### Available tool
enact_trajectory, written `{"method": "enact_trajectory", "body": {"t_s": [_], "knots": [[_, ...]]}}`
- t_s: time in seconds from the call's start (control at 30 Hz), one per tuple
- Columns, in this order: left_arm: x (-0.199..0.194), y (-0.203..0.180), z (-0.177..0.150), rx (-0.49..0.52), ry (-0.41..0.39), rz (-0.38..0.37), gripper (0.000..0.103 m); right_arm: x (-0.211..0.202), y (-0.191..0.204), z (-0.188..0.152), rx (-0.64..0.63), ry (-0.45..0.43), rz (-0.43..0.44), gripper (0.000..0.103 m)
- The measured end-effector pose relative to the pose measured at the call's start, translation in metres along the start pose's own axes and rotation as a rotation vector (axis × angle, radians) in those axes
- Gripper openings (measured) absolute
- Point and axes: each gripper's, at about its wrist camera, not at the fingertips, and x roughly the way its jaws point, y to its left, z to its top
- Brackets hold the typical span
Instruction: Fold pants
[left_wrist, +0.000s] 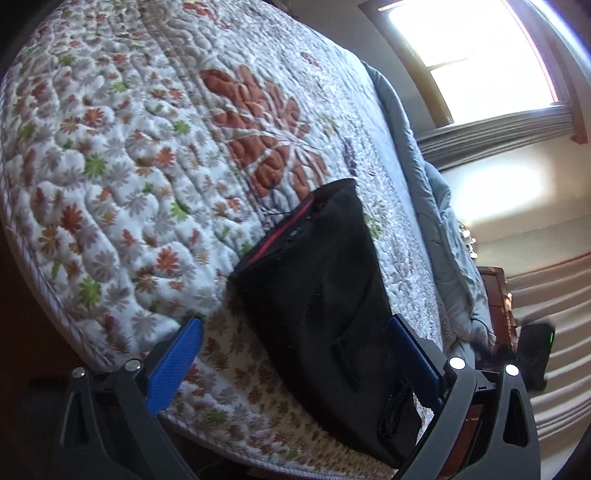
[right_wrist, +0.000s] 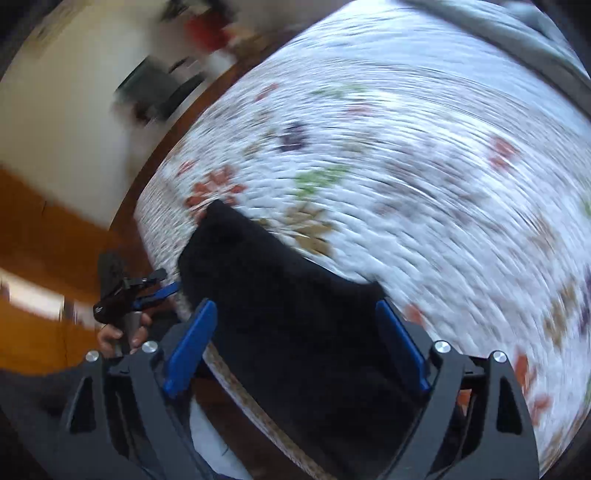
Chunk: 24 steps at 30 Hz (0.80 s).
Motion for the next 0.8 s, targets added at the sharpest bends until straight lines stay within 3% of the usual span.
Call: {"method": "enact_trajectory", "body": {"t_s": [0.17, 0.33, 0.47, 0.53, 0.7, 0.8], "knots": [[0.012, -0.001, -0.003, -0.040, -0.009, -0.056, 0.099, 0.090, 0.057, 0.089, -0.204, 0.198, 0.092, 0.090], [0.022, 0.014, -0.007, -0.103, -0.050, -0.117, 0.099, 0.169, 0.079, 0.128, -0.286, 0.373, 0.146, 0.090], [0.037, 0.001, -0.008, -0.079, -0.005, -0.194, 0.099, 0.208, 0.088, 0.138, -0.332, 0.468, 0.170, 0.090], [0.045, -0.003, -0.009, -0.064, 0.000, -0.182, 0.099, 0.222, 0.089, 0.141, -0.336, 0.503, 0.189, 0.090], [0.049, 0.011, -0.004, -0.150, -0.009, -0.222, 0.099, 0.252, 0.093, 0.141, -0.366, 0.600, 0.216, 0.091], [0.049, 0.008, -0.002, -0.133, -0.006, -0.242, 0.099, 0.270, 0.094, 0.140, -0.381, 0.661, 0.229, 0.091]]}}
